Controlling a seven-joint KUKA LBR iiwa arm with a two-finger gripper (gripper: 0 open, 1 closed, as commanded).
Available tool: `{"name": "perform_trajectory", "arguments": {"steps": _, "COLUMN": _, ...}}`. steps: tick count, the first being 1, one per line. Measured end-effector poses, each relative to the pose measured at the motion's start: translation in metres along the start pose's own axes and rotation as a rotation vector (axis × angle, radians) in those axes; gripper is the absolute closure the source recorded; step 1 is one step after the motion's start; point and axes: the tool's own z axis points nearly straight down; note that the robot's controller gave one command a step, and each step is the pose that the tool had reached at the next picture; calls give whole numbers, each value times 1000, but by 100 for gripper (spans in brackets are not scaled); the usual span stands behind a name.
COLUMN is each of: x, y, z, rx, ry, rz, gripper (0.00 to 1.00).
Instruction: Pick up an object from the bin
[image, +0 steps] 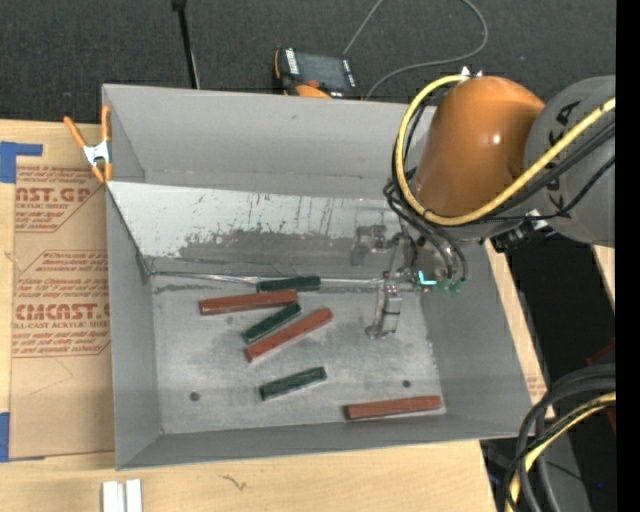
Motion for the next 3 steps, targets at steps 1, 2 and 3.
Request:
{"name": "perform_trajectory", "arguments": {"steps": 1, "x": -11, "y": 96, "z": 164, "rx": -1, "ry": -12, "rz": -293, "gripper": 0}}
{"name": "perform_trajectory", "arguments": {"steps": 2, "x": -11, "y": 97, "z": 163, "rx": 0, "ry": -8, "rz": -293, "gripper": 0}}
{"name": "perform_trajectory", "arguments": {"steps": 3, "x": -12, "y": 97, "z": 163, "rx": 0, "ry": -8, "rz": -292, "gripper": 0}}
